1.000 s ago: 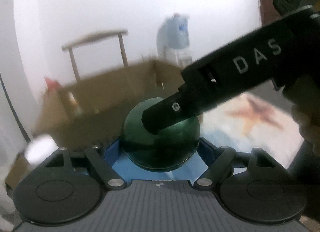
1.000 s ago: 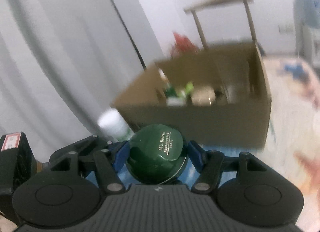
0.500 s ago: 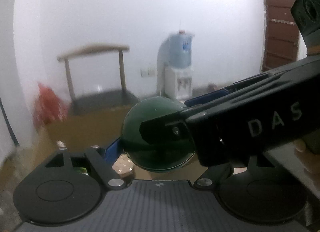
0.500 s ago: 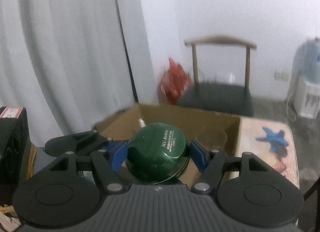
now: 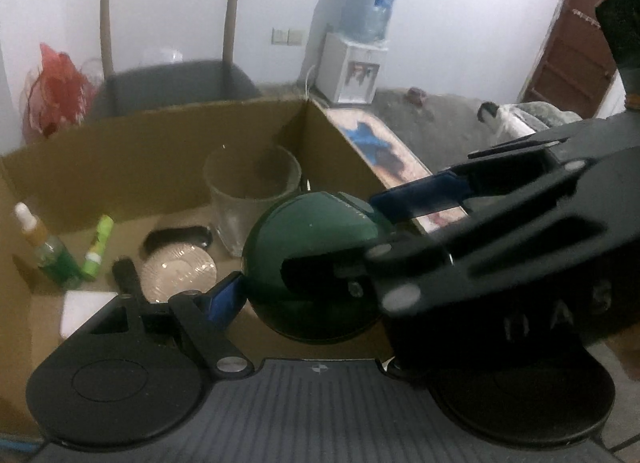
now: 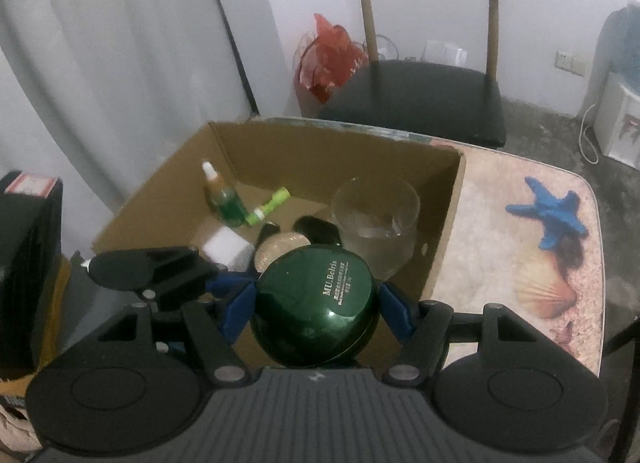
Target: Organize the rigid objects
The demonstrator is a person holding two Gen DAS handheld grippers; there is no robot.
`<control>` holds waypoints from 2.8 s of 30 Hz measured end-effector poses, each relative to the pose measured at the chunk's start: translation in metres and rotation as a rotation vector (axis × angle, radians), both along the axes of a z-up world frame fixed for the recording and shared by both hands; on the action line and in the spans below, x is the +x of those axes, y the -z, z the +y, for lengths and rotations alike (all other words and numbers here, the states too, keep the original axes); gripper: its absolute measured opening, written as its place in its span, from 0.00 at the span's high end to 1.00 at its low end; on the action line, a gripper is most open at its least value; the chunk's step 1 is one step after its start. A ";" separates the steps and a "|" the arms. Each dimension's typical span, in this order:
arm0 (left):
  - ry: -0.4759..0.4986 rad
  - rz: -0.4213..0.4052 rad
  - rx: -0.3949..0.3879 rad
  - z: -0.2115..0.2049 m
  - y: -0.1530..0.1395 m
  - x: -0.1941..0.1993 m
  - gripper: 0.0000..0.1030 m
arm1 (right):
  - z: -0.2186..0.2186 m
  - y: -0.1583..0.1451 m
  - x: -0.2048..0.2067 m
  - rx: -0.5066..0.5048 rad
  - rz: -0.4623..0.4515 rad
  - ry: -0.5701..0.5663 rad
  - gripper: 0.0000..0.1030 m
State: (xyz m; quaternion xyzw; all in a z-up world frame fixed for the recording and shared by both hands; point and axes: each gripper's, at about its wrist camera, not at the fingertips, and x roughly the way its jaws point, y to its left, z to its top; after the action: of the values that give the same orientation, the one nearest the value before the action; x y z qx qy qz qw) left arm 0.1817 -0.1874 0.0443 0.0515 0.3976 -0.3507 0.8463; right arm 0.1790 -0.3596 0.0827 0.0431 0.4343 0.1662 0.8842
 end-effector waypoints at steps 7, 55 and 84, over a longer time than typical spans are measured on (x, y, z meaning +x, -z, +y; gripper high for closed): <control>-0.020 0.061 0.013 -0.009 0.010 0.011 0.22 | -0.006 0.006 0.007 -0.001 0.019 -0.008 0.34; -0.268 -0.293 -0.215 0.120 -0.058 -0.057 0.18 | 0.040 -0.004 0.020 -0.191 0.133 -0.030 0.58; -0.274 -0.249 -0.311 0.158 -0.046 -0.052 0.18 | 0.100 0.065 0.058 -0.676 0.227 -0.116 0.30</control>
State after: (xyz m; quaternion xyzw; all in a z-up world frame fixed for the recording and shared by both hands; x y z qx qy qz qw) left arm 0.1293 -0.0293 0.0903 -0.0911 0.2348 -0.2806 0.9262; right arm 0.2368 -0.2596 0.0180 -0.2582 0.5621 0.0572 0.7837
